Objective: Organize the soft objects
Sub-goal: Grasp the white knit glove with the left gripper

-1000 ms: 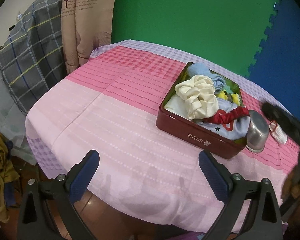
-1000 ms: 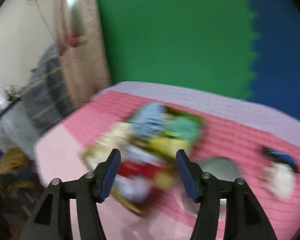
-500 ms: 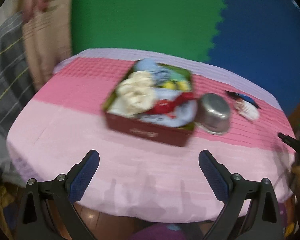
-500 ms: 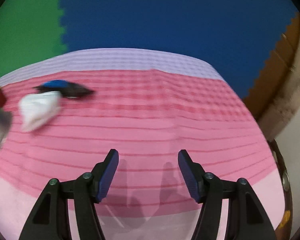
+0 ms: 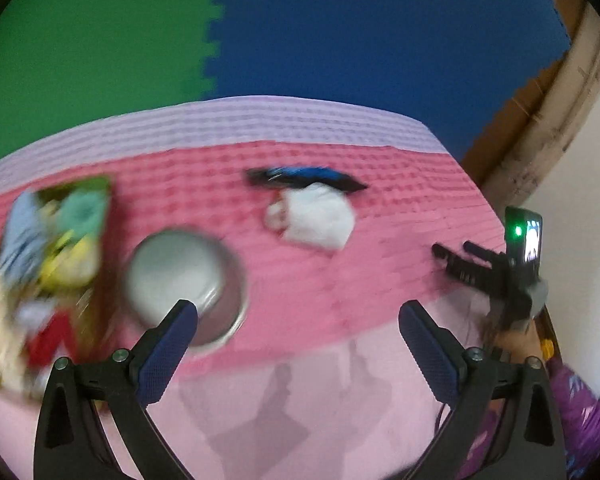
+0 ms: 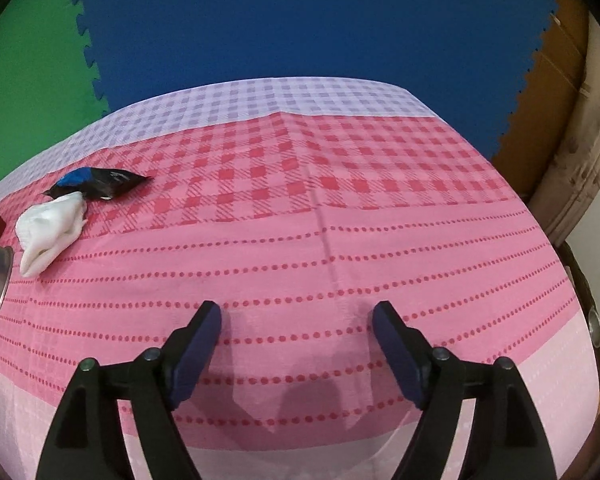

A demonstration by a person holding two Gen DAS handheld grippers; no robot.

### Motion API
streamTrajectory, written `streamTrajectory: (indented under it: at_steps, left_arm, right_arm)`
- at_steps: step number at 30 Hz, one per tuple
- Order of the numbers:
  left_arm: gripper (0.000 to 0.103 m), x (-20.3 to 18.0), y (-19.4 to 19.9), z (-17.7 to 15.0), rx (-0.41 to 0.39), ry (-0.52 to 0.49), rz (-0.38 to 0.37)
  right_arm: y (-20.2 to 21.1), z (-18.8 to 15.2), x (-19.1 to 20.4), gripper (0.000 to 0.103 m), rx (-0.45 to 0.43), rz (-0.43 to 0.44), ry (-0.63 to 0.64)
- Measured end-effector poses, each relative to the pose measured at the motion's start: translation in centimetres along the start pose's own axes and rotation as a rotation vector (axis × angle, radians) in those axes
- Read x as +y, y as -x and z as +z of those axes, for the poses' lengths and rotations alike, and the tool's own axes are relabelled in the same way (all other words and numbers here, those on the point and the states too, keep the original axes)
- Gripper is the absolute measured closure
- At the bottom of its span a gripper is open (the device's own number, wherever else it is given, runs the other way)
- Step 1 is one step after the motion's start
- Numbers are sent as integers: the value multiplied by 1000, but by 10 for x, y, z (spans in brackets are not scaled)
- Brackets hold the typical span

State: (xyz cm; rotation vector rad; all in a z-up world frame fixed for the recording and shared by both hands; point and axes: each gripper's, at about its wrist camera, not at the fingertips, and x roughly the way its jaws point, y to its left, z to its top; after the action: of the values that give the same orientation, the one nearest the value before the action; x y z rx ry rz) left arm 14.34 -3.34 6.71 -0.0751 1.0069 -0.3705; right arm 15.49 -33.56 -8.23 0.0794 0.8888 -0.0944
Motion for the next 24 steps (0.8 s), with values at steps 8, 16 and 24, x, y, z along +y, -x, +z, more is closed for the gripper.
streamTrajectory:
  at_steps: [8,16,24]
  left_arm:
    - [3,-11,-86,46,118,-31,-42]
    - [3,-4,-130,65,168,-37,-29]
    - [4,-1,-168,65,240,12,-1]
  right_arm:
    - [4,0,-5,15,-12,71,-16]
    - [5,0,-8,15,-25,122,-29]
    - [5,1,-9,15,-32,162,-34]
